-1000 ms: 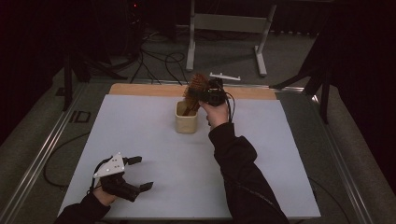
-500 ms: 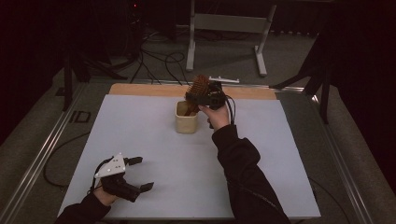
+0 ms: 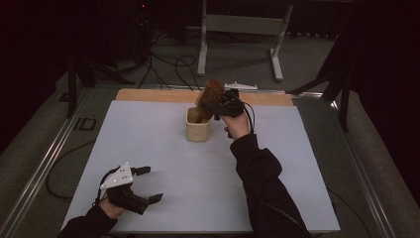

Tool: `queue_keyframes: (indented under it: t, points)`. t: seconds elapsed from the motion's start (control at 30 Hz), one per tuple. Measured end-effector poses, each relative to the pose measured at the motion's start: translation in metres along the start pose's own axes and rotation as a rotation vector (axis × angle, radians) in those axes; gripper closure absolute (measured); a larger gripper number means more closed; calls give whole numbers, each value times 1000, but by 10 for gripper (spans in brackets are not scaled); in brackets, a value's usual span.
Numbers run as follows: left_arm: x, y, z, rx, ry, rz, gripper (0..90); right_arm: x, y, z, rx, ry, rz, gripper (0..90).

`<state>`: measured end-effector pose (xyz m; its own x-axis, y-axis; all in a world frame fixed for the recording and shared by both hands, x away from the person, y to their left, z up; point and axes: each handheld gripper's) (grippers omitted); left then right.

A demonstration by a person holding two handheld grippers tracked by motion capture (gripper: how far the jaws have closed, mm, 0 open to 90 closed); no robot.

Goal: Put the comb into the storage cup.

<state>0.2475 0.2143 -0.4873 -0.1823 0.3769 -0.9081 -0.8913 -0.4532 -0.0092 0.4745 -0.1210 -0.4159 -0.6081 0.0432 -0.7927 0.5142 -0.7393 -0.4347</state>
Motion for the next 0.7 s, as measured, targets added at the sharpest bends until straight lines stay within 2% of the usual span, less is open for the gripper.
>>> queue_keyframes:
  t: [0.33, 0.4, 0.7]
  points:
    - [-1, 0, 1, -3, 5, 0, 1, 1, 1, 12, 9, -36, 52, 92]
    - [-1, 0, 1, -4, 7, -1, 1, 2, 2, 13, -2, -43, 53, 92]
    - [0, 0, 2, -4, 8, 1, 1, 4, 3, 19, 5, -67, 77, 92]
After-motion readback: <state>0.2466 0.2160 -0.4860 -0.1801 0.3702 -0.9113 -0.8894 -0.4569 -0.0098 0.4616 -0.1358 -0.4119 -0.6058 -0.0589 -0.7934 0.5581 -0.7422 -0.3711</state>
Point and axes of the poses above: each handheld gripper's, and its own axes: z roughly backward along the jaws, x roughly out of its underside, y roughly to its right, and after that the axes turned 8 degrees about -z, right-handed
